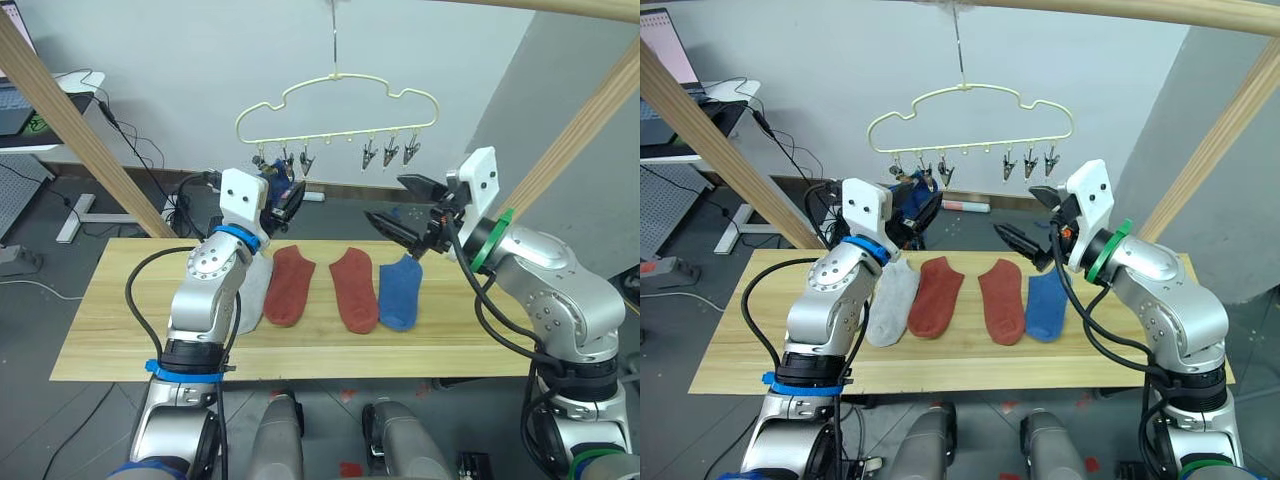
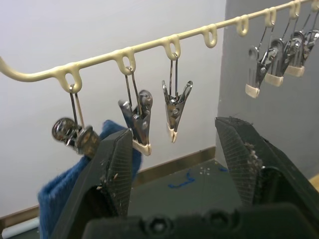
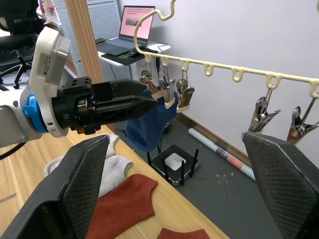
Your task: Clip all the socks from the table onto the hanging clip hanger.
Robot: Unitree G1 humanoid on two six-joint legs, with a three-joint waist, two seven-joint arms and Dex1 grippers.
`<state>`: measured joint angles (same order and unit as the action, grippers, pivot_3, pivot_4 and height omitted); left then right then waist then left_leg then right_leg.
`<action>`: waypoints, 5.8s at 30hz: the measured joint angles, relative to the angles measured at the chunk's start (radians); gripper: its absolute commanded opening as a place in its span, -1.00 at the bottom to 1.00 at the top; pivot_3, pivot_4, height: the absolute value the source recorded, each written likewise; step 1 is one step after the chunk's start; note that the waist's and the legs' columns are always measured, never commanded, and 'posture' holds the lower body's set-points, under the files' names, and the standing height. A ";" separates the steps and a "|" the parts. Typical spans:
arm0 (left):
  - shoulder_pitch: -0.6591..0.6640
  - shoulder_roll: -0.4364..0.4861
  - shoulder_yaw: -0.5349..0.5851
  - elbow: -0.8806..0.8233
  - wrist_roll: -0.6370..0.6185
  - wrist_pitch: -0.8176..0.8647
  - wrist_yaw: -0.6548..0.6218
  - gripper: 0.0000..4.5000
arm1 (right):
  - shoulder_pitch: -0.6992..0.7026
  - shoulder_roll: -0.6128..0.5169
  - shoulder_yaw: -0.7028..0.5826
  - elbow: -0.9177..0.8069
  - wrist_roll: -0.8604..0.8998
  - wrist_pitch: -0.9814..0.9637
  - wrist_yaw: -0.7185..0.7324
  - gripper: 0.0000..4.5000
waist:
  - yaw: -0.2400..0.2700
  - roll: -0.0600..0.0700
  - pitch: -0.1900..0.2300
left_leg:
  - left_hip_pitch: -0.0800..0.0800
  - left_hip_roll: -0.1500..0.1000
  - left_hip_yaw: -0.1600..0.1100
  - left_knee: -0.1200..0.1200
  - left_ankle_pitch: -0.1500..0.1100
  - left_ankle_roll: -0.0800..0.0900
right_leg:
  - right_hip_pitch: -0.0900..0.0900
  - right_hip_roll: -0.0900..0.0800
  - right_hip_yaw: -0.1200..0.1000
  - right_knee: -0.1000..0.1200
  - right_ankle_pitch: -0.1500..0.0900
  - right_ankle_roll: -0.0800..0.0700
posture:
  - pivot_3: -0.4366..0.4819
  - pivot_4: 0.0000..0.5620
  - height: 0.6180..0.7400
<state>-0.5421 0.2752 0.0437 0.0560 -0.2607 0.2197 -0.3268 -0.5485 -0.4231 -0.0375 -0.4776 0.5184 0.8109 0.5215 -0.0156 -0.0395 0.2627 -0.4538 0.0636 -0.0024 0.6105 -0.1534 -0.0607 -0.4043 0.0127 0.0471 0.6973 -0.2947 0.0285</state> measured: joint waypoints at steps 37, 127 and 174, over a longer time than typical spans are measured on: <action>-0.070 -0.070 0.063 0.152 0.044 -0.095 0.078 -0.43 | -0.057 0.003 0.004 -0.013 0.099 0.017 -0.025 1.00 | -0.013 0.000 0.000 | 0.000 0.000 0.000 0.000 0.000 0.000 | 0.000 0.000 0.000 0.000 0.000 0.000 | -0.12 -0.24 1.00; -0.205 -0.056 0.049 0.404 0.136 -0.273 0.082 -0.31 | -0.079 0.005 0.004 -0.033 0.141 0.028 -0.085 1.00 | -0.016 0.000 0.000 | 0.000 0.000 0.000 0.001 0.000 0.000 | 0.000 0.000 0.000 0.001 0.000 0.000 | -0.18 -0.26 1.00; -0.103 0.064 0.073 0.064 -0.003 0.157 -0.077 -1.00 | -0.017 0.086 0.368 1.030 -0.527 -0.474 0.091 -0.52 | -0.015 0.000 -0.008 | 0.004 0.000 -0.001 0.002 0.003 -0.001 | 0.002 0.001 0.000 0.006 0.002 -0.003 | 0.02 -0.27 1.00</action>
<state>-0.6447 0.3396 0.1165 0.1205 -0.2636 0.3764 -0.4033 -0.5654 -0.3369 0.3308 0.5519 -0.0082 0.3373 0.6127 -0.0306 -0.0393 0.2552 -0.4499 0.0640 -0.0031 0.6120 -0.1502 -0.0618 -0.4026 0.0135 0.0467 0.7035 -0.2930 0.0260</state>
